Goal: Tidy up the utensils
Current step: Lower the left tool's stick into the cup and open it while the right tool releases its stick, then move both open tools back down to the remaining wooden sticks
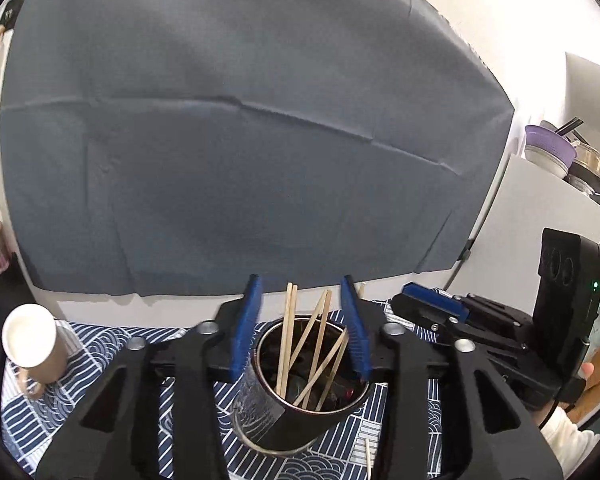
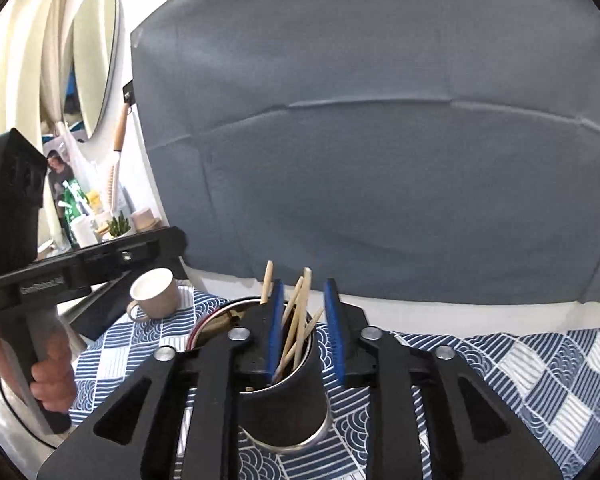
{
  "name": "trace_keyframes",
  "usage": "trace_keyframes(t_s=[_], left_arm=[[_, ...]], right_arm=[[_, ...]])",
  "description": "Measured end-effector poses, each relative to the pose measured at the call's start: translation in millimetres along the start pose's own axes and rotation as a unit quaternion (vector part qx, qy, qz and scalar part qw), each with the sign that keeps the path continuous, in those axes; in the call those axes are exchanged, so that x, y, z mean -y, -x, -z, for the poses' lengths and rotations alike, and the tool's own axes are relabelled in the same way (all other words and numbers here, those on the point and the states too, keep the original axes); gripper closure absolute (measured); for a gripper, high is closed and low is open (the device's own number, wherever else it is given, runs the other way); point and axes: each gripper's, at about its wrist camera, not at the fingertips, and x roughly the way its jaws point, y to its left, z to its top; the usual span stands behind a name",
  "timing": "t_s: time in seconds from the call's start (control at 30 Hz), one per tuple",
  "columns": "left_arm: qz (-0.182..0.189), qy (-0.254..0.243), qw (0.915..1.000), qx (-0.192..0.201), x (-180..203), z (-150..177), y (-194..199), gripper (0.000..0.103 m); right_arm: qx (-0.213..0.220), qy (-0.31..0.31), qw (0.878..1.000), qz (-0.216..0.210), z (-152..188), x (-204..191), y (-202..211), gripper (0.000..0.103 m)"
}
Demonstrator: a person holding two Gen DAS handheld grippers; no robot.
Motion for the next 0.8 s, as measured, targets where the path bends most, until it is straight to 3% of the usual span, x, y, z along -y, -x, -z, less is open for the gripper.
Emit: trace_keyframes(t_s=[0.27,0.5,0.67,0.8], left_arm=[[-0.025,-0.001,0.9994,-0.022,-3.0,-16.8,39.1,0.036],[-0.059,-0.009,0.9969,-0.052,-10.9,-11.3,60.8,0.018],[-0.054,0.006,0.9949,-0.085,-26.0,0.4,66.0,0.012],[-0.047,0.031,0.9918,-0.114,-40.9,18.1,61.3,0.011]], right_arm=[[-0.007,0.005,1.0,0.024,-25.9,-10.0,31.7,0.054],[-0.022,0.019,0.998,0.047,-37.7,-24.4,56.0,0.035],[-0.028,0.028,0.997,0.069,-35.0,-32.2,71.0,0.018],[-0.042,0.019,0.995,0.091,-23.4,-30.6,79.9,0.017]])
